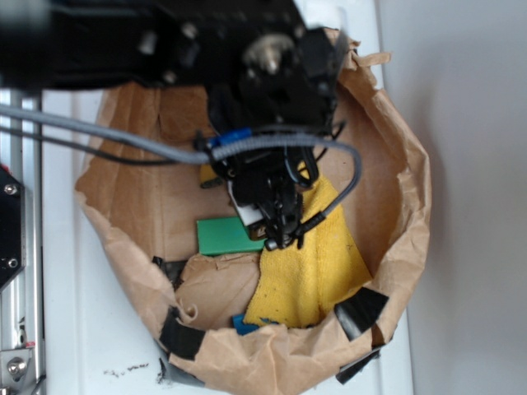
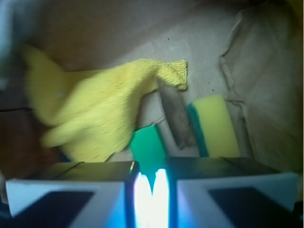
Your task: Grab the green sponge.
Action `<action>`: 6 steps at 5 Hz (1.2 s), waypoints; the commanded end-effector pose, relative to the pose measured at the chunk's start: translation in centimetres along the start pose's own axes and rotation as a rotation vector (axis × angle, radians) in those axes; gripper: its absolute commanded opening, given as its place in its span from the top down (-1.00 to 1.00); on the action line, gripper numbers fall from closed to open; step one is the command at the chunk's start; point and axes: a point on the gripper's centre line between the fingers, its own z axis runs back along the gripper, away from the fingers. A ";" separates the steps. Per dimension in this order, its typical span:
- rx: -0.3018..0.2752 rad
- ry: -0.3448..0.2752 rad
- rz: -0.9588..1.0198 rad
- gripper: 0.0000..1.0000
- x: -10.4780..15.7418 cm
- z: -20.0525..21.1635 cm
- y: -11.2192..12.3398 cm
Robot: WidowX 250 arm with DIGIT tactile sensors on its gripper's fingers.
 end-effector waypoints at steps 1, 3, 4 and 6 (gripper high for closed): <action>0.009 -0.119 0.021 -0.48 -0.5 2.5 0.5; 0.042 -0.145 -0.017 -1.00 0.2 -0.2 3.2; 0.053 -0.166 -0.066 -1.00 0.2 -2.3 3.9; 0.075 -0.188 -0.193 -1.00 0.1 -5.8 6.0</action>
